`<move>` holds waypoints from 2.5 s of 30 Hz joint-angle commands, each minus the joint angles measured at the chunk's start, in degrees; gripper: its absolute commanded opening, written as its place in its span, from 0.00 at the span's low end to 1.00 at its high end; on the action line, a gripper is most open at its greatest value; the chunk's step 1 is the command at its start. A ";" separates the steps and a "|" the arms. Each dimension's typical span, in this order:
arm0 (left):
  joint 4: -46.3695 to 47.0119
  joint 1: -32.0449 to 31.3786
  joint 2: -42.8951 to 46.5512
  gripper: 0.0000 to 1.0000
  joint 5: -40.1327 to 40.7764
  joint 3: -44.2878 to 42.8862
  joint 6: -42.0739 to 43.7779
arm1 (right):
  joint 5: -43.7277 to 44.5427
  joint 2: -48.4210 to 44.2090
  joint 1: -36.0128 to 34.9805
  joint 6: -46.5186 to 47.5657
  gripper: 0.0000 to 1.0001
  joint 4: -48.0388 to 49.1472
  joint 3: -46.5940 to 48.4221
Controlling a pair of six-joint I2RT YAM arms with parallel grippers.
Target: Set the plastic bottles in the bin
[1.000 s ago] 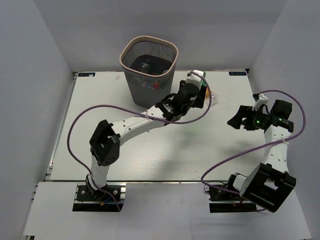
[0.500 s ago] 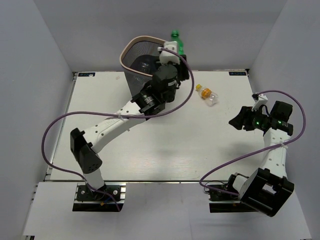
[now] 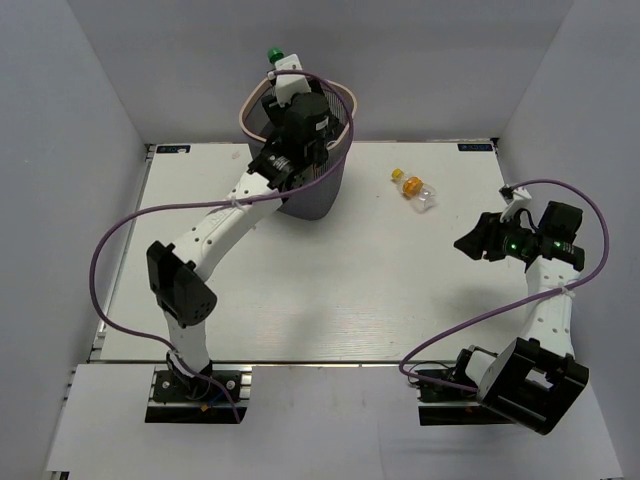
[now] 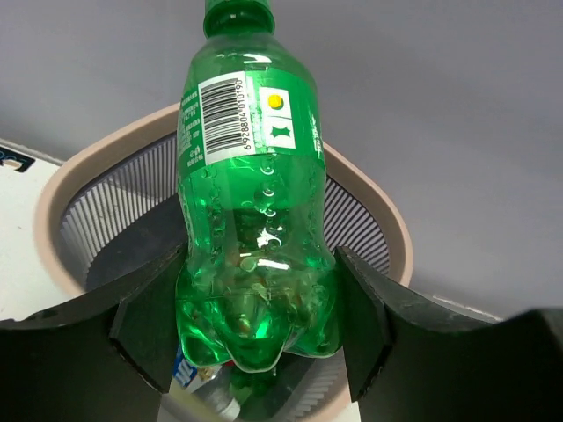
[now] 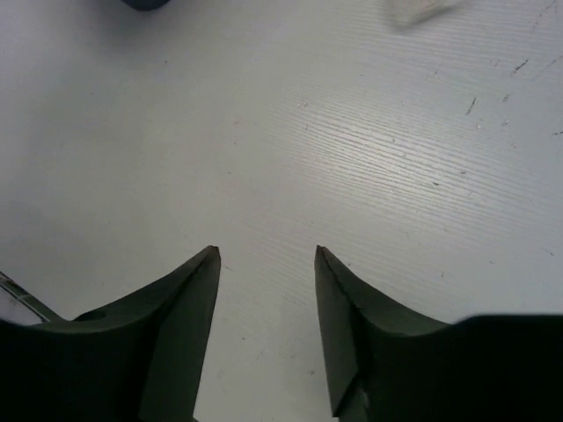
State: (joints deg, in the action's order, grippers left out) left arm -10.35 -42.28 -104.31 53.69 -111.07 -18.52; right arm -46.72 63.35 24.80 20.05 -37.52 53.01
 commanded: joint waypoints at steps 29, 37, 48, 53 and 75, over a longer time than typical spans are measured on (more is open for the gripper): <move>-19.09 1.24 50.59 1.00 -52.55 54.53 -13.98 | 20.25 46.50 -21.01 5.43 0.90 4.03 42.96; -20.94 1.24 56.59 1.00 -54.31 67.29 -21.99 | 31.42 53.80 -24.18 2.89 0.90 12.55 47.18; -22.52 1.24 56.59 1.00 -55.00 70.64 -23.05 | 32.04 62.05 -26.64 5.52 0.90 12.82 49.55; -23.13 1.24 55.18 1.00 -55.54 70.64 -24.10 | 29.93 64.88 -26.99 6.84 0.90 12.03 51.49; -19.37 1.24 59.05 1.00 -56.32 76.08 -26.92 | 8.24 43.11 -27.87 8.69 0.12 1.57 53.06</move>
State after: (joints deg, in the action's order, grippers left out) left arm -32.32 -40.99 -46.35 -1.30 -36.73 -44.88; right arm -30.17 119.28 -2.44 28.93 -35.16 101.47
